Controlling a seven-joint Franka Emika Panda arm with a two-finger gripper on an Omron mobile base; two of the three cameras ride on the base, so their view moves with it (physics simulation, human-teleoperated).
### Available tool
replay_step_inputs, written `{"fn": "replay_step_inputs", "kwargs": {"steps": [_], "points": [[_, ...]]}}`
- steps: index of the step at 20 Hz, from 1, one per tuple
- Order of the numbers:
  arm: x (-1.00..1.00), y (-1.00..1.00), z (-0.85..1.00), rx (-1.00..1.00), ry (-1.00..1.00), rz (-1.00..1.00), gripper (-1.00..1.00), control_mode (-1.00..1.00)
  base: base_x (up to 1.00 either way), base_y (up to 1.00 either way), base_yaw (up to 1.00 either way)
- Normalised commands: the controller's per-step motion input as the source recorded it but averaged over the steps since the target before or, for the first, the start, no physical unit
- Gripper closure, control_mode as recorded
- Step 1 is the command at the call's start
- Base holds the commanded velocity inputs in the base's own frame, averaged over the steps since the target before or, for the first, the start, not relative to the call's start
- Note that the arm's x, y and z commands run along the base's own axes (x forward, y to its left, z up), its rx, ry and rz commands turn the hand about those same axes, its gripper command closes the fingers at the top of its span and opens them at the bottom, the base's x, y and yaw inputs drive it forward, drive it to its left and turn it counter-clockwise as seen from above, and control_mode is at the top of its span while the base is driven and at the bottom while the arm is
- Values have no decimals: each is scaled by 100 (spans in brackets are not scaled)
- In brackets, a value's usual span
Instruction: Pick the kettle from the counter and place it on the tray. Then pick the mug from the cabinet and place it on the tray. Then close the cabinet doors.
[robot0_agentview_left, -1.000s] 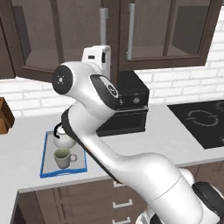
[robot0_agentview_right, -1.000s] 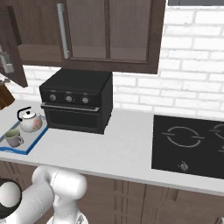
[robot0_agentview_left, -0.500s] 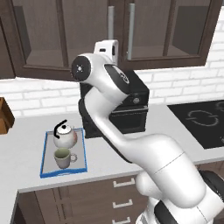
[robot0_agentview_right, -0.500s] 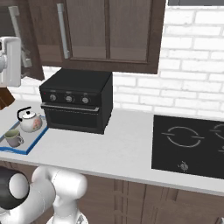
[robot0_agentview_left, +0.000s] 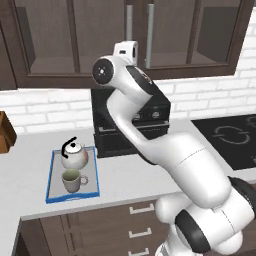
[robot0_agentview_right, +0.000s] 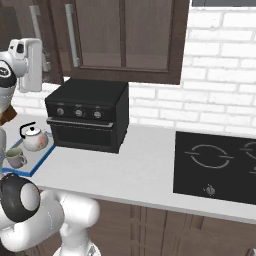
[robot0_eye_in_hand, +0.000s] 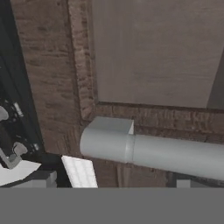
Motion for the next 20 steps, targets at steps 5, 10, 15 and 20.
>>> {"fn": "replay_step_inputs", "kwargs": {"steps": [5,10,15,20], "points": [[64,-10,0,-3,0,0,-100,-100,0,0,0],[54,-5,-2,-7,0,0,-100,-100,0,0,0],[62,-6,0,-5,3,0,-100,-100,0,0,0],[62,-3,0,-3,5,0,-100,-100,0,0,0]]}}
